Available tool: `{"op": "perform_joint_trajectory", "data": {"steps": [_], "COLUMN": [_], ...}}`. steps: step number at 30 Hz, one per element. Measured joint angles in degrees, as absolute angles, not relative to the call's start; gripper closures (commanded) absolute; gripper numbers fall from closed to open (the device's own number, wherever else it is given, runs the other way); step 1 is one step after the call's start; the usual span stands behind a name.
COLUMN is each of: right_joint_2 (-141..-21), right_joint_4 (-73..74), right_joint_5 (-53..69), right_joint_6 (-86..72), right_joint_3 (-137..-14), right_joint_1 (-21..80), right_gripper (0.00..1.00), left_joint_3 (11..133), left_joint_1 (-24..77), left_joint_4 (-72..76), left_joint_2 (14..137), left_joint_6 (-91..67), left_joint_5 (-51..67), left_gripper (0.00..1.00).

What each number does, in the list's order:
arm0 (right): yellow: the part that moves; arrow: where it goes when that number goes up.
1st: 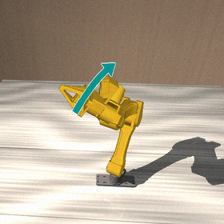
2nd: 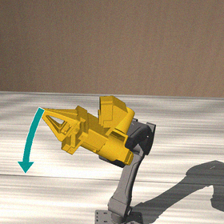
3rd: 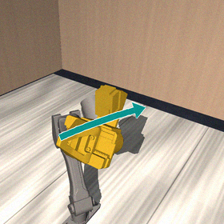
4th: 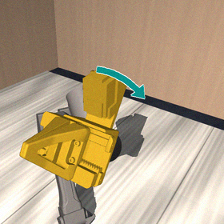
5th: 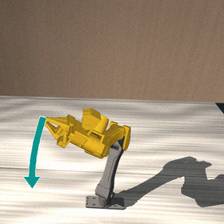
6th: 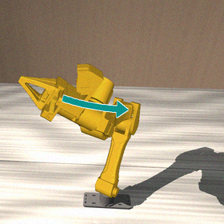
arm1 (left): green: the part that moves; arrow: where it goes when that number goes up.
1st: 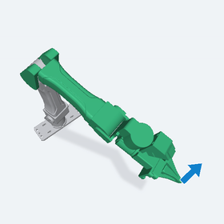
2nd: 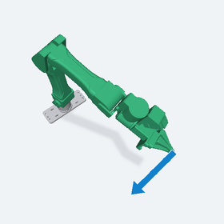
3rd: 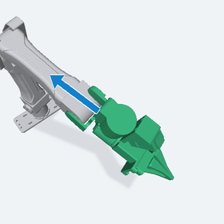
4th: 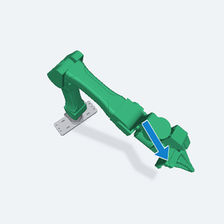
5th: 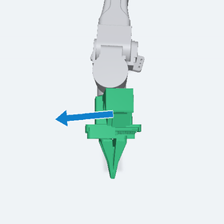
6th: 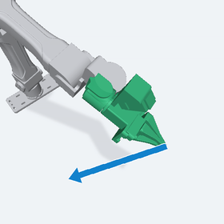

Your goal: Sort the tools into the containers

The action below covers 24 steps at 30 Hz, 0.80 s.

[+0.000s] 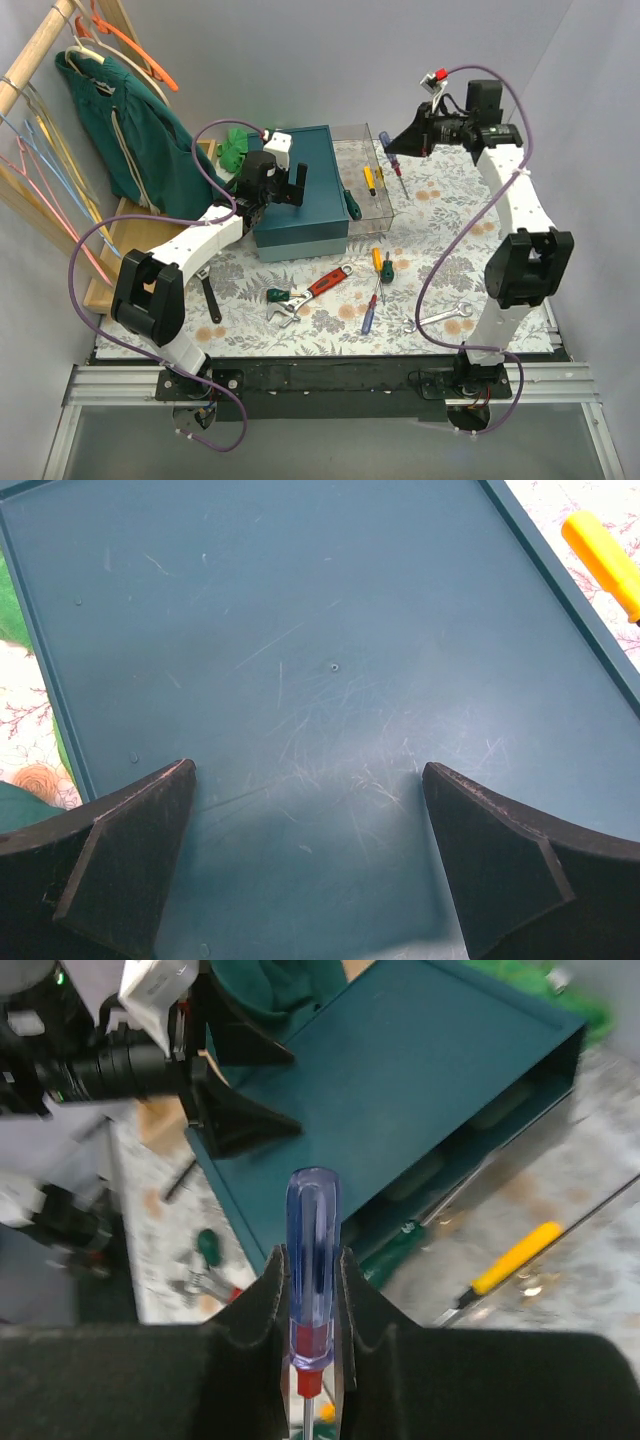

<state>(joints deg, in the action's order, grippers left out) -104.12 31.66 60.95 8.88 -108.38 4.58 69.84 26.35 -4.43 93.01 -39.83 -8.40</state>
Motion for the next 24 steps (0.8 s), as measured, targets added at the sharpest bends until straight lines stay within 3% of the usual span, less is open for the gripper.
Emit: {"op": "perform_joint_trajectory", "data": {"steps": [4,5,6,8,9,10,12,18,24], "right_joint_2": [-111.5,-113.6,-115.6,-118.9,-119.9,-120.6,-121.4,-118.2,-103.2], "right_joint_4": [19.1,17.8,17.0,15.4,14.9,14.8,14.8,15.6,29.3], "right_joint_5": [63.2,63.1,62.8,61.7,61.2,60.8,60.5,60.8,55.4], "right_joint_6": [-11.8,-14.4,-16.8,-20.9,-22.2,-23.3,-24.4,-22.0,9.0], "right_joint_3": [-105.1,-105.6,-106.3,-107.7,-108.0,-108.5,-110.1,-110.3,-99.0], "right_joint_1": [5.3,5.6,6.0,7.0,7.7,8.2,9.0,7.8,3.2], "right_gripper": [0.98,0.91,0.74,0.6,0.44,0.41,0.37,0.37,0.37], "left_joint_3": [69.8,69.8,69.8,69.8,69.8,69.8,69.8,69.8,69.5], "left_joint_1": [26.3,26.3,26.3,26.3,26.3,26.3,26.3,26.3,26.3], "left_joint_4": [-4.5,-4.5,-4.5,-4.5,-4.5,-4.5,-4.5,-4.5,-4.1], "left_joint_2": [93.0,93.0,93.0,93.0,93.0,93.0,93.0,93.0,92.9], "left_joint_6": [-39.4,-39.3,-39.2,-38.8,-38.7,-38.5,-38.0,-37.1,-36.9], "left_joint_5": [-8.5,-8.5,-8.6,-8.6,-8.6,-8.6,-8.7,-9.2,-9.6], "left_gripper": [0.02,0.02,0.02,0.02,0.02,0.02,0.02,0.02,0.02]}}
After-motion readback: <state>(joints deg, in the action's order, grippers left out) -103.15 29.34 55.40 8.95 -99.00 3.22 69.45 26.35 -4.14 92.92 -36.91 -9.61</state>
